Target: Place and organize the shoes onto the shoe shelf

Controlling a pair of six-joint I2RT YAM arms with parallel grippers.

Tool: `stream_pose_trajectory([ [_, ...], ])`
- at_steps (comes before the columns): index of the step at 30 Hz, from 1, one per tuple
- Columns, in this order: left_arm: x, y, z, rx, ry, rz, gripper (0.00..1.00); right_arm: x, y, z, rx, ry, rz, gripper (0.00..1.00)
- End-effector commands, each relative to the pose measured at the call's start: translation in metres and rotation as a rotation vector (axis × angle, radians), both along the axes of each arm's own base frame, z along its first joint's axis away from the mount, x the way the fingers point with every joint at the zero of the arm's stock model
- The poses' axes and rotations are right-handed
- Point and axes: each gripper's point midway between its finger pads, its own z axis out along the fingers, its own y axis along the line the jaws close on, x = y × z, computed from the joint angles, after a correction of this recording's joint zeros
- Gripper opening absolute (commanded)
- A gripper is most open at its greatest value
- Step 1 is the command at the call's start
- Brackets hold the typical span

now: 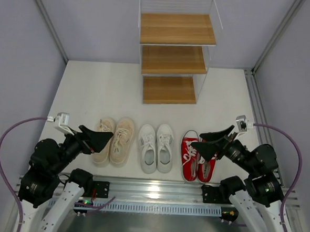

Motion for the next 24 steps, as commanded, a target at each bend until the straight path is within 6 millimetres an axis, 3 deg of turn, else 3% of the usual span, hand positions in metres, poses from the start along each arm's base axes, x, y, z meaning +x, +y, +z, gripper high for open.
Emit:
stream_pose_trajectory([
  [1,-0.001,0.000,0.001,-0.008,-0.037,-0.006,1.00,0.000,0.012,-0.016,-0.002,0.064,0.077,1.00],
  [5,-0.005,-0.004,0.001,-0.048,-0.058,-0.027,1.00,0.002,0.021,-0.041,0.009,0.133,0.132,1.00],
  [8,-0.007,-0.005,-0.006,-0.063,-0.059,-0.030,1.00,0.015,0.010,-0.068,-0.073,0.201,0.028,1.00],
  [11,-0.008,-0.006,-0.013,-0.071,-0.042,-0.037,1.00,0.042,-0.024,-0.105,-0.202,0.367,-0.240,1.00],
  [12,-0.008,-0.008,-0.014,-0.077,-0.035,-0.042,1.00,0.045,-0.044,-0.120,-0.285,0.450,-0.354,1.00],
  [14,-0.008,-0.008,-0.014,-0.084,-0.027,-0.042,1.00,0.051,-0.058,-0.151,-0.395,0.610,-0.440,1.00],
  [18,-0.007,-0.007,-0.016,-0.089,-0.010,-0.031,1.00,0.045,-0.056,-0.184,-0.445,0.743,-0.475,1.00],
  [20,-0.008,-0.008,-0.017,-0.096,0.000,-0.034,1.00,0.046,-0.069,-0.193,-0.491,0.738,-0.582,1.00],
  [24,-0.008,-0.011,-0.022,-0.123,0.001,-0.046,1.00,0.023,-0.060,-0.217,-0.562,0.770,-0.561,1.00],
])
